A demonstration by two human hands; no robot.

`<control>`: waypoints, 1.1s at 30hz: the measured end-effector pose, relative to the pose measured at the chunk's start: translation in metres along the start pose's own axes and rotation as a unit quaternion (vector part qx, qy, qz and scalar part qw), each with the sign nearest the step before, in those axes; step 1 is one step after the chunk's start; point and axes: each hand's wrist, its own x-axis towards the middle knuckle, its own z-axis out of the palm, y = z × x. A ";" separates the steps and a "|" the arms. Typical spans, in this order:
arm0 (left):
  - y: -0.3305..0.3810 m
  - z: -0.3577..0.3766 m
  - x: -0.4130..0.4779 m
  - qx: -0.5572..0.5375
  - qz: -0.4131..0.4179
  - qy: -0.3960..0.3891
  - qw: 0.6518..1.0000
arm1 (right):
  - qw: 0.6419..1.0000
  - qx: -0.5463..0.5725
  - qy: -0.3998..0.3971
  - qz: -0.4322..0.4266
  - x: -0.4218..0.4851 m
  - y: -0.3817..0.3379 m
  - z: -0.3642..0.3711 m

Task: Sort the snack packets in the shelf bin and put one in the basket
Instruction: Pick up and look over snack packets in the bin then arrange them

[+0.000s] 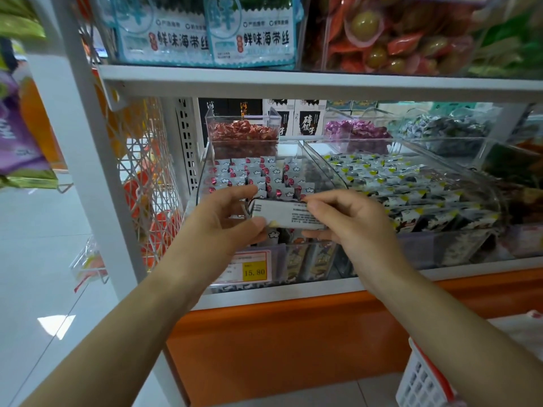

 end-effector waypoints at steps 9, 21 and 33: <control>0.002 0.004 0.000 0.132 0.014 -0.003 0.991 | 0.996 -0.083 0.039 -0.022 0.000 -0.004 -0.002; 0.012 -0.013 0.006 0.072 -0.064 0.007 0.995 | 0.989 -0.125 -0.033 -0.070 -0.004 -0.004 0.003; 0.007 -0.008 0.002 0.211 0.017 -0.004 0.977 | 0.998 -0.066 0.011 0.011 -0.002 0.003 0.006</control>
